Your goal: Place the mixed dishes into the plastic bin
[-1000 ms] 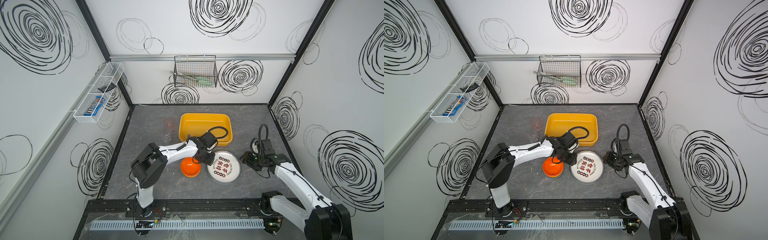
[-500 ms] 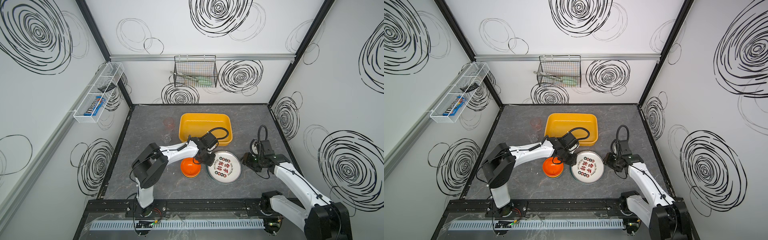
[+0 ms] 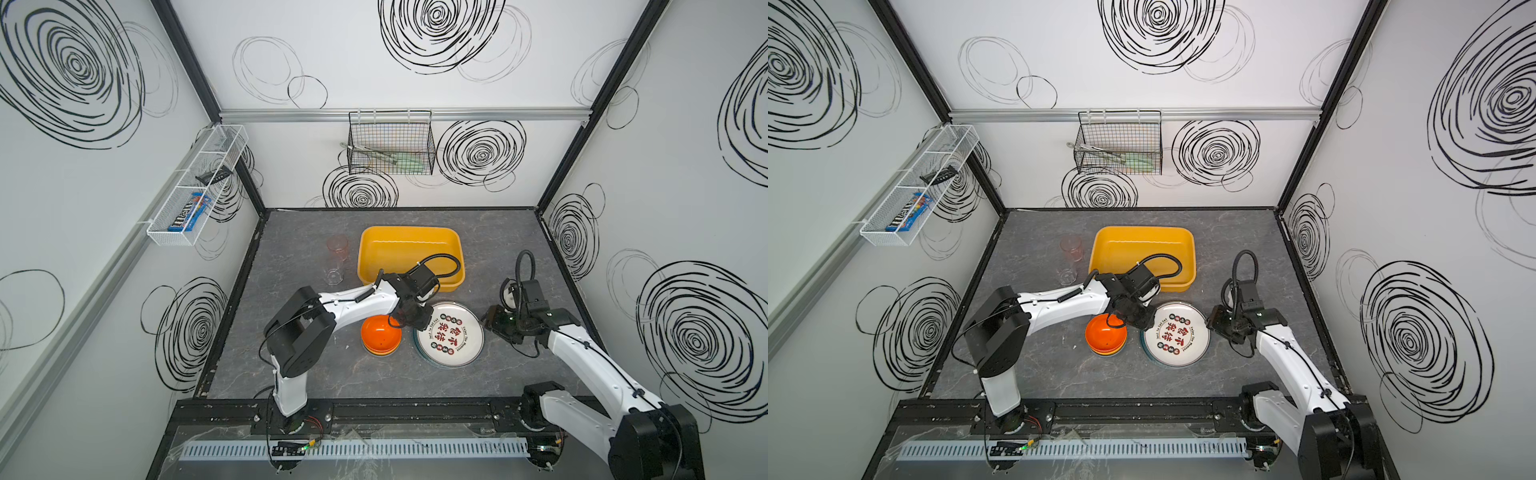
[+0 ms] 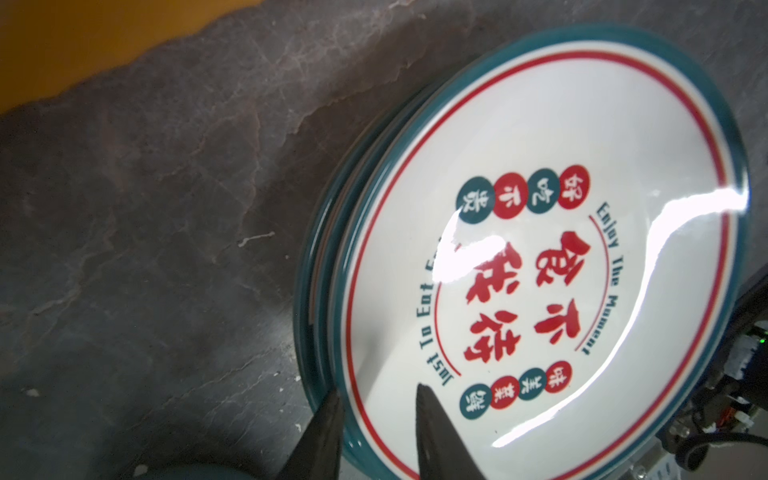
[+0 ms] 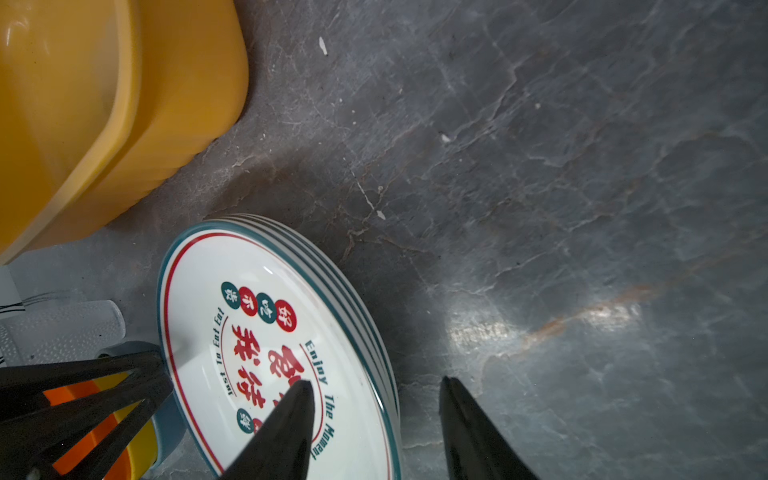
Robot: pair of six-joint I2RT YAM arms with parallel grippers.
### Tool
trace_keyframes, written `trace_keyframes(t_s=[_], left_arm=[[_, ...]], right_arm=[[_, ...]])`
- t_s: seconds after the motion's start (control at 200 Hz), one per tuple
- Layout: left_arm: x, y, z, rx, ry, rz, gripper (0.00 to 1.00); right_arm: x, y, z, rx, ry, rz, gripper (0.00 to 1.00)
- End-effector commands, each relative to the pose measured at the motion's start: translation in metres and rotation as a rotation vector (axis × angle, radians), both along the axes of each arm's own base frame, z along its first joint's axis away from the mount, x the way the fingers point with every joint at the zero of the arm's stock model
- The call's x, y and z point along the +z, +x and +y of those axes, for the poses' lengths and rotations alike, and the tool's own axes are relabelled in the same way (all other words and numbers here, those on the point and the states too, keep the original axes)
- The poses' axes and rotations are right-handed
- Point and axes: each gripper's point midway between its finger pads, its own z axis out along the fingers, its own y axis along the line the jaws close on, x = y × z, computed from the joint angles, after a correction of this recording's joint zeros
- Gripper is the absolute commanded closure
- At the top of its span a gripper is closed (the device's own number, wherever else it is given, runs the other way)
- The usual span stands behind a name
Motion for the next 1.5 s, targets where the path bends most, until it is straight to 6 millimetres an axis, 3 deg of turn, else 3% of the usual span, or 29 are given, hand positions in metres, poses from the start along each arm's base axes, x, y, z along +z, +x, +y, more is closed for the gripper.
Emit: trace_keyframes(t_s=[0.0, 0.84, 1.156, 1.496], left_arm=[[-0.004, -0.002, -0.005, -0.019, -0.001, 0.007, 0.66], [-0.011, -0.009, -0.019, -0.048, -0.037, 0.046, 0.75], [-0.013, -0.013, -0.024, -0.058, -0.05, 0.059, 0.79], [-0.011, -0.015, -0.025, -0.058, -0.061, 0.059, 0.79]], right_arm=[[-0.005, -0.004, 0.001, -0.005, 0.002, 0.021, 0.46], [-0.015, -0.013, 0.004, -0.013, 0.032, 0.068, 0.44], [-0.025, -0.02, 0.01, -0.01, 0.068, 0.112, 0.55], [-0.021, -0.021, 0.008, -0.018, 0.063, 0.095, 0.71]])
